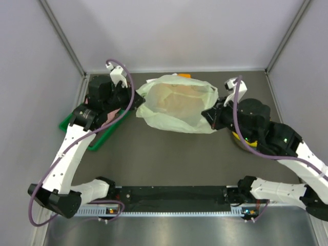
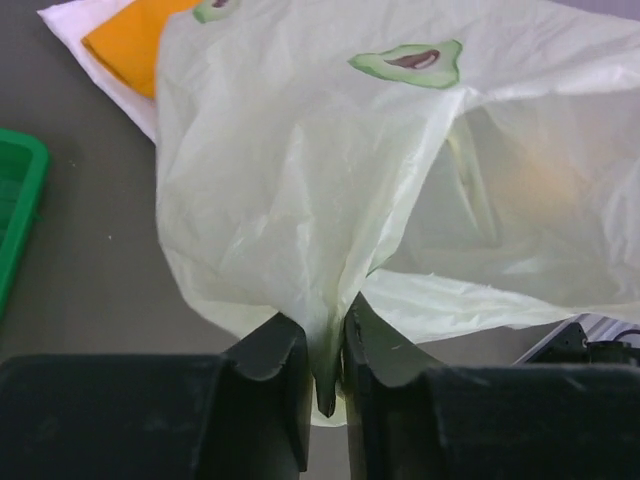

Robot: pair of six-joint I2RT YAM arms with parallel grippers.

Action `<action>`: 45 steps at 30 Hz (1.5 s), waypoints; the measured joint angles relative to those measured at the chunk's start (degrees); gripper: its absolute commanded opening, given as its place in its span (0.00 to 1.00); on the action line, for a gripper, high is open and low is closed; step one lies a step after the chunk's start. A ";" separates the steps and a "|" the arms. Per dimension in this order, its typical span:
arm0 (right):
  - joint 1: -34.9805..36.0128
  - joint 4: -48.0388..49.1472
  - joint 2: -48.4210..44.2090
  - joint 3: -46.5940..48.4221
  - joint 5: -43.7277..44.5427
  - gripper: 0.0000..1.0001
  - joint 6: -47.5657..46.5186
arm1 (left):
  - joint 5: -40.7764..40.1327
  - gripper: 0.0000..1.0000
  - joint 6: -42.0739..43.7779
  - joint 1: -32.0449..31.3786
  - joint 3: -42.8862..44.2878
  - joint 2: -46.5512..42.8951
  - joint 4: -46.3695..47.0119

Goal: Place the fruits into the plastic bag

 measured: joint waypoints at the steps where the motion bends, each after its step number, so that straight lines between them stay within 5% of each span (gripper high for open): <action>1: 0.00 -0.24 -0.22 0.72 0.33 0.00 0.63 | 0.09 0.46 0.50 0.31 0.76 0.02 -0.61; 2: 0.00 -0.33 -0.61 0.87 0.57 0.00 1.29 | 0.24 0.56 1.03 0.61 1.25 0.00 -1.11; 3: 0.00 -0.70 -1.03 0.85 0.85 0.00 2.01 | 0.35 0.77 1.33 0.87 1.38 -0.15 -1.36; 7: 0.02 -0.66 -2.36 -0.85 2.36 0.00 5.42 | 0.94 0.93 2.23 1.33 0.22 -1.66 -1.25; 20: 0.00 1.97 -2.40 -6.34 7.30 0.00 13.16 | 3.45 0.98 2.78 1.33 -20.94 -18.27 10.05; 28: -0.52 2.95 -2.45 -7.26 7.82 0.00 14.71 | 1.95 0.98 -1.92 1.31 -33.42 -15.85 24.41; 35: -1.36 3.21 -2.56 -9.25 7.39 0.00 15.34 | 2.75 0.92 -2.47 0.33 -34.25 -10.93 37.13; 45: -3.54 3.26 -2.78 -9.40 6.58 0.00 15.74 | 2.97 0.95 0.96 -7.34 -34.01 -5.03 39.76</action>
